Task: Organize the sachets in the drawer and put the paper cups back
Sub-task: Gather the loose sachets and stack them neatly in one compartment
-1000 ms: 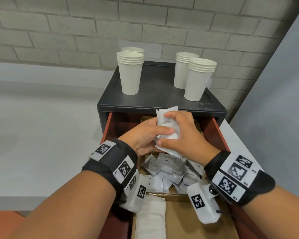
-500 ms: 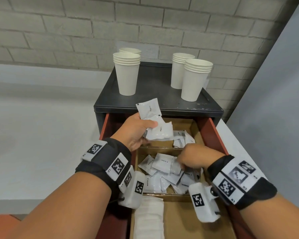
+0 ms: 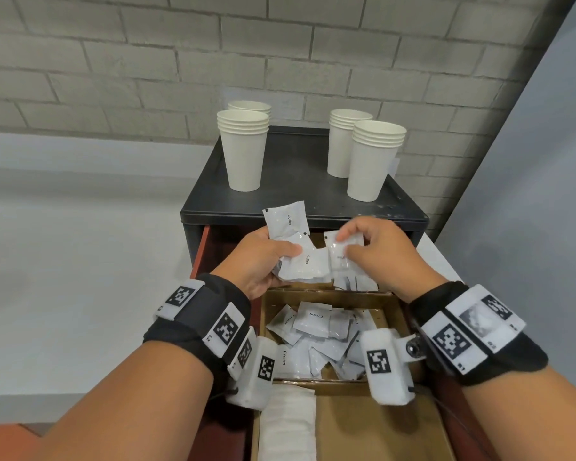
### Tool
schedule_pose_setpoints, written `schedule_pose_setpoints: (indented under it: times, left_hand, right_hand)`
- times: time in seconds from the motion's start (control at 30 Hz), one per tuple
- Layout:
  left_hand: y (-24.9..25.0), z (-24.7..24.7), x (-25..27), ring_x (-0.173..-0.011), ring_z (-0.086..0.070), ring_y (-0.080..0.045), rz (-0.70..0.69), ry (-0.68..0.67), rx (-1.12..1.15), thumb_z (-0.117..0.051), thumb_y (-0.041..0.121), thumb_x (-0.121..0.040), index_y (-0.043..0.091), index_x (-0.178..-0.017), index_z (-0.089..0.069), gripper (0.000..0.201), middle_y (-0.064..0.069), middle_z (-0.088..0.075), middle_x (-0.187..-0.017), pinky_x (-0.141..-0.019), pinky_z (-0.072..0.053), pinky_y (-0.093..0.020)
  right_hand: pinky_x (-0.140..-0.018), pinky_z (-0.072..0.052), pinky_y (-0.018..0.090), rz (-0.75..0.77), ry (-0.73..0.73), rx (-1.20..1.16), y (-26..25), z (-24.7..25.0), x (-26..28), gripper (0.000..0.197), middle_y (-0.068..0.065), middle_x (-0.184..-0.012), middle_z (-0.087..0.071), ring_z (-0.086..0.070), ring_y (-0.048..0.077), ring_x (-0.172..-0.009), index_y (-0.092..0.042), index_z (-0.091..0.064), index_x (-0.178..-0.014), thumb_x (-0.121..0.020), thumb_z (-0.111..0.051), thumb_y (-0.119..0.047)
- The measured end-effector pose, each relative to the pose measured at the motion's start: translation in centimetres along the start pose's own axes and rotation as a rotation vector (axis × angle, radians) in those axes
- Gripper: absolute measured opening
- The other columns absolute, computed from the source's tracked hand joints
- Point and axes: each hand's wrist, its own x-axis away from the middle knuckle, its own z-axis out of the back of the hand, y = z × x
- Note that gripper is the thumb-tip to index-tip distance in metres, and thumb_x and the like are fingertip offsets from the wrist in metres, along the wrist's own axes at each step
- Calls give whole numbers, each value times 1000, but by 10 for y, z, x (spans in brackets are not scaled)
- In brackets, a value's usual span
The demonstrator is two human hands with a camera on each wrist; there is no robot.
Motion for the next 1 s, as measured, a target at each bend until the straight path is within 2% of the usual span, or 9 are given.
schedule_pose_setpoints:
  times: [0.2,0.3,0.37,0.47,0.53,0.63,0.73,0.9,1.0]
  left_hand:
    - [-2,3,-1,-115,-57,-33,53,-74,-49,-56,-4,-87,19,-129,-52,48,-10,-58,-128,-88,-53,-46]
    - [-2,4,-1,-113,-59,-31,71,-105,-67,-55,-3,-88,19,-129,-53,47,-9,-61,-125,-86,-54,-45]
    - [-2,3,-2,-112,-60,-30,81,-112,-84,-55,-3,-88,19,-128,-53,46,-8,-62,-124,-86,-54,-44]
    - [-3,3,-3,-111,-61,-30,100,-110,-104,-55,-4,-88,18,-128,-53,46,-8,-63,-123,-83,-55,-42]
    - [-3,2,-3,-112,-60,-31,111,-107,-111,-56,-4,-87,18,-128,-53,46,-9,-62,-124,-81,-55,-41]
    - [-3,2,-4,-111,-60,-31,122,-97,-119,-58,-3,-86,16,-127,-53,46,-10,-62,-123,-77,-56,-39]
    - [-4,3,-4,-110,-61,-32,136,-112,-118,-58,-4,-86,15,-125,-55,43,-12,-63,-121,-73,-57,-39]
    - [-3,2,-1,-105,-64,-29,148,-137,-138,-57,-4,-87,16,-115,-58,35,-11,-66,-115,-65,-59,-34]
    - [-2,2,0,-105,-64,-30,156,-146,-147,-56,-4,-87,15,-115,-58,34,-11,-66,-115,-69,-58,-35]
  right_hand:
    - [-64,-53,13,7,46,-337,-10,0,-14,35,-3,-110,-60,-61,3,-84,-23,-60,-114,-90,-53,1]
    - [-75,-58,27,-21,-16,-392,-3,-9,-14,56,-6,-120,-58,-64,14,-97,-27,-51,-129,-85,-56,7]
    - [-76,-57,24,-3,-15,-386,3,-14,-14,65,-4,-128,-55,-62,13,-104,-29,-46,-134,-83,-57,9]
    - [-72,-57,20,-7,18,-455,9,-16,-16,71,-3,-120,-59,-63,9,-99,-27,-37,-140,-83,-57,10]
    - [-71,-57,21,-30,30,-514,10,-16,-17,65,-4,-112,-62,-65,8,-94,-25,-38,-137,-84,-58,7]
    - [-67,-55,13,-22,80,-508,10,-16,-17,35,-6,-106,-64,-64,3,-86,-22,-50,-113,-86,-60,-1]
    - [-61,-47,9,-12,125,-483,10,-13,-16,12,-1,-99,-65,-59,3,-81,-7,-61,-99,-87,-59,-5]
    - [-59,-45,7,-26,93,-583,8,-12,-14,20,-7,-107,-61,-54,-1,-76,-12,-65,-108,-93,-51,-9]
    - [-66,-46,13,-44,95,-598,9,-15,-16,13,-2,-115,-62,-59,7,-94,-15,-61,-100,-94,-50,-10]
